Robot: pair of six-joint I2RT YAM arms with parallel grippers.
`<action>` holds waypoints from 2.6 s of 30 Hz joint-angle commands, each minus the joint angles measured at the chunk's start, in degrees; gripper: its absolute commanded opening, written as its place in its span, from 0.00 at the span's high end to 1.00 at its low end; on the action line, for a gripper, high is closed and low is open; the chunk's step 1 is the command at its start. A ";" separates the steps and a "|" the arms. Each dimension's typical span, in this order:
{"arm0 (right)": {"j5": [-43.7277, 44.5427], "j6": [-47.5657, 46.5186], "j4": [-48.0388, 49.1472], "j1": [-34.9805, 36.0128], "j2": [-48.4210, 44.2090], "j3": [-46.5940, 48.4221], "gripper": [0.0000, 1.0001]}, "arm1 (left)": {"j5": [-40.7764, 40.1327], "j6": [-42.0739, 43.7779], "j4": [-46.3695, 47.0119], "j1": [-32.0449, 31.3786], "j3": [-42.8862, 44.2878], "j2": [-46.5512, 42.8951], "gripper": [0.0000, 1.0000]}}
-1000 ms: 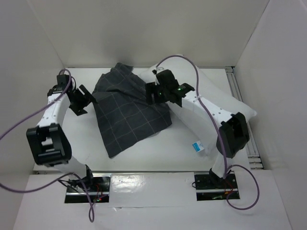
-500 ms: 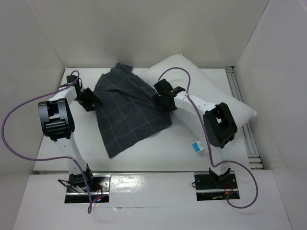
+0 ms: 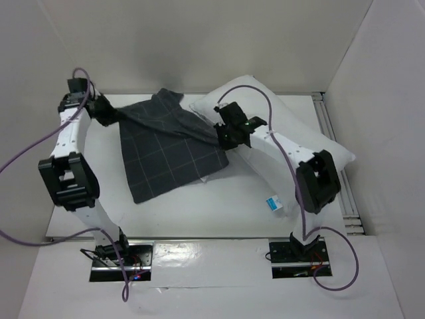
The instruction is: Put the pillow into the pillowcase
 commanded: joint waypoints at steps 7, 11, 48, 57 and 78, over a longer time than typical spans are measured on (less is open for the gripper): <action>-13.46 -2.89 5.44 1.64 -21.70 7.42 1.00 | -13.11 4.54 -5.01 1.37 18.18 -26.05 1.00; -14.09 -3.50 5.44 1.64 -23.74 10.05 1.00 | -14.87 5.68 -6.58 1.37 23.98 -27.04 1.00; -27.53 3.35 13.61 -6.80 12.74 23.16 1.00 | -5.05 3.67 -0.71 -1.18 -21.35 -9.11 0.23; -27.01 3.35 13.00 -6.80 12.74 22.63 1.00 | -10.38 1.74 4.22 -1.18 -25.22 -7.17 0.22; -28.24 4.92 8.43 -6.27 19.15 40.63 1.00 | -9.34 1.20 -7.82 -0.13 10.08 -10.23 1.00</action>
